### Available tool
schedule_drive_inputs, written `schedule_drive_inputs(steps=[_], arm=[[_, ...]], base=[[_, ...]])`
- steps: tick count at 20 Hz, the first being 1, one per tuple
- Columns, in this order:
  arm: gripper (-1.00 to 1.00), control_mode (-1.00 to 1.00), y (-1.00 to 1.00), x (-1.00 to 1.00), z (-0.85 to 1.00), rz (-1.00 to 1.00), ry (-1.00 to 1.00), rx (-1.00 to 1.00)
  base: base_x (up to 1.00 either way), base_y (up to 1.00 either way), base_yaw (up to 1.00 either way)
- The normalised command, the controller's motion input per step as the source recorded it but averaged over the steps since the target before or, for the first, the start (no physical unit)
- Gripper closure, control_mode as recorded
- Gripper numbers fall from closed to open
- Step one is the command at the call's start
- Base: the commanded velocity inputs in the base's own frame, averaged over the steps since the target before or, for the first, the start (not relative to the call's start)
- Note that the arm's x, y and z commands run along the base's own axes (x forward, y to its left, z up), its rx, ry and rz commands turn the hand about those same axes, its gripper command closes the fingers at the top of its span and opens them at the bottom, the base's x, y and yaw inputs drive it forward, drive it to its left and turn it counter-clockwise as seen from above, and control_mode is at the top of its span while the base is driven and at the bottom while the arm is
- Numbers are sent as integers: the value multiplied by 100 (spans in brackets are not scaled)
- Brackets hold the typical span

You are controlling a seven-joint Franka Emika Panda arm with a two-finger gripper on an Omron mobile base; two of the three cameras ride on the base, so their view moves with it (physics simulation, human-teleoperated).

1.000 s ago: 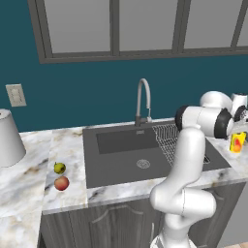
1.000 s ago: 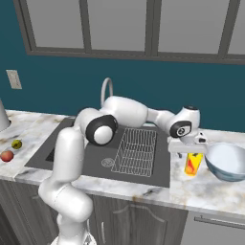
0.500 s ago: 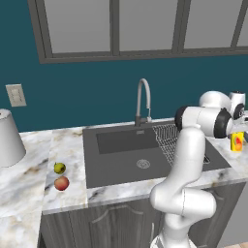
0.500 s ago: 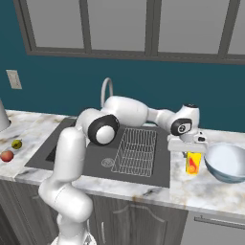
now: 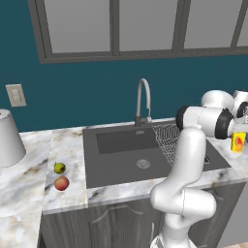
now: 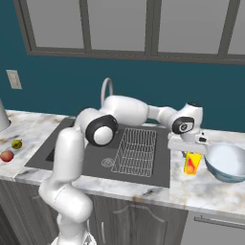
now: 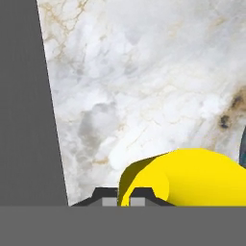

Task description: Remove the pear and peach from the sink. Then move the bowl and cup from the counter to the sink for washing.

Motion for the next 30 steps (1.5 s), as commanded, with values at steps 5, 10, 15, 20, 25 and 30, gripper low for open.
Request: schedule_drive_inputs(steps=[5, 10, 15, 20, 25, 30], arm=[[100, -100, 13, -29, 25, -1, -8, 2], [100, -100, 21, -28, 21, -2, -9, 0], [100, -100, 33, -23, 16, 0, -7, 0], [100, -100, 35, -18, 19, 0, -4, 0], [100, -100, 31, -20, 20, 0, -6, 0], [100, -100, 33, -19, 18, 0, -3, 0]], base=[[0, 0, 0], [0, 0, 0], [0, 0, 0], [0, 0, 0], [0, 0, 0], [0, 0, 0]])
